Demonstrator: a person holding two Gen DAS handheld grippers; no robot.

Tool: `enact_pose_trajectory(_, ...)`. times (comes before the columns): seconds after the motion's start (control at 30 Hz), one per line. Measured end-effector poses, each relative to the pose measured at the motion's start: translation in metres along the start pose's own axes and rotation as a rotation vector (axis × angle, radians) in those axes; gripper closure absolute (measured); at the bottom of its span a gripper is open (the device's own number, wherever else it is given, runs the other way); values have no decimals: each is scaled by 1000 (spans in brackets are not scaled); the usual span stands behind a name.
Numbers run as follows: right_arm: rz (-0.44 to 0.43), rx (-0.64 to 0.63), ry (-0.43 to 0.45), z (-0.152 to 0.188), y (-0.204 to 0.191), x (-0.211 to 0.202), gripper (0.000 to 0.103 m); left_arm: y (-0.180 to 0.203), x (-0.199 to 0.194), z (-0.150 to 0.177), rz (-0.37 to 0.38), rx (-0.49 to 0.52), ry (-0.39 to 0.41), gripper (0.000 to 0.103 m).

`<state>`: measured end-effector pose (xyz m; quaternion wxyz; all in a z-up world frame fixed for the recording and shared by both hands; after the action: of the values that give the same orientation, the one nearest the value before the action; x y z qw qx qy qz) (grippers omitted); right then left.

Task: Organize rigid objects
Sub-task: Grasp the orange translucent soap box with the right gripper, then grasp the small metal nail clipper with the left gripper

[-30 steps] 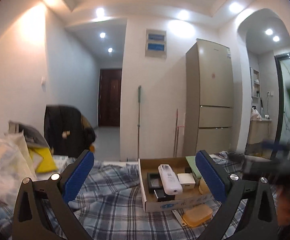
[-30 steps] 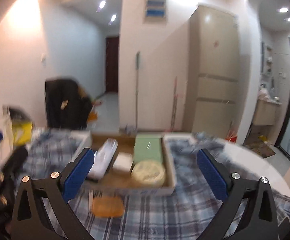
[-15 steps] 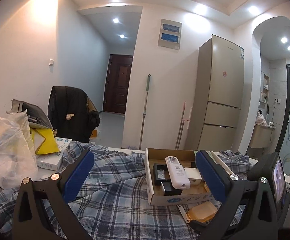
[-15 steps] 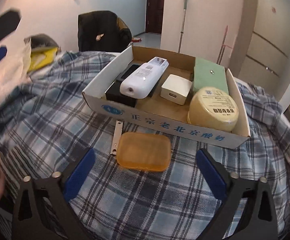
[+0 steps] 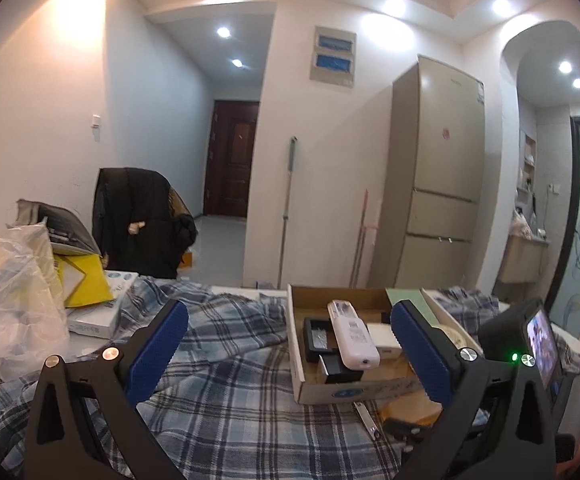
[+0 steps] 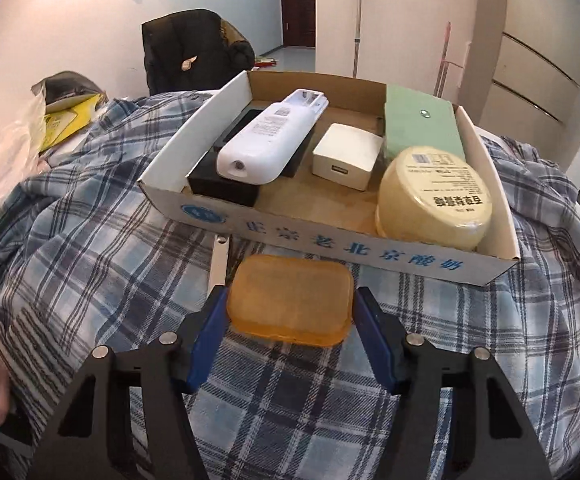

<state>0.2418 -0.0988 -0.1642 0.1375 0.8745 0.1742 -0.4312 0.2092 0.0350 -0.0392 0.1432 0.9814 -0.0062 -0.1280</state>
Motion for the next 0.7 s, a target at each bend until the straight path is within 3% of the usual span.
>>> enact_pose_trajectory(0.33,74,35,1,0,47,-46,41,-2,6,4,-5,1,-32,0)
enact_pose_trajectory(0.5,62,92,-24,16,75,-45,41,-4,8,4,-10,-7,-44,0)
enact_pose_trajectory(0.6,32,140,-70,31,83,-28,41,-5,19,7,-60,23,-105,0)
enact_pose_trajectory(0.63,17,157,-76,34,84,-25,41,-9,24,9,-108,36,-145,0)
enact_pose_trajectory(0.7,-14,181,-93,39,87,-20,41,-10,33,19,-134,57,-250,0)
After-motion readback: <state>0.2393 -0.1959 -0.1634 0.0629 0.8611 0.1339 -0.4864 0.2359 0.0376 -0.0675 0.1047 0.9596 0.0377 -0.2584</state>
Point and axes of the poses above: each gripper's, at about its wrist camera, not at the fingertips, and x roughly the way its jaws point, y to its right, z to its underside, the point moved 9 cm from there along x, roughly the way its jaws point, and after that the axes turned 9 degrees about -x, right-handed, at the moved point
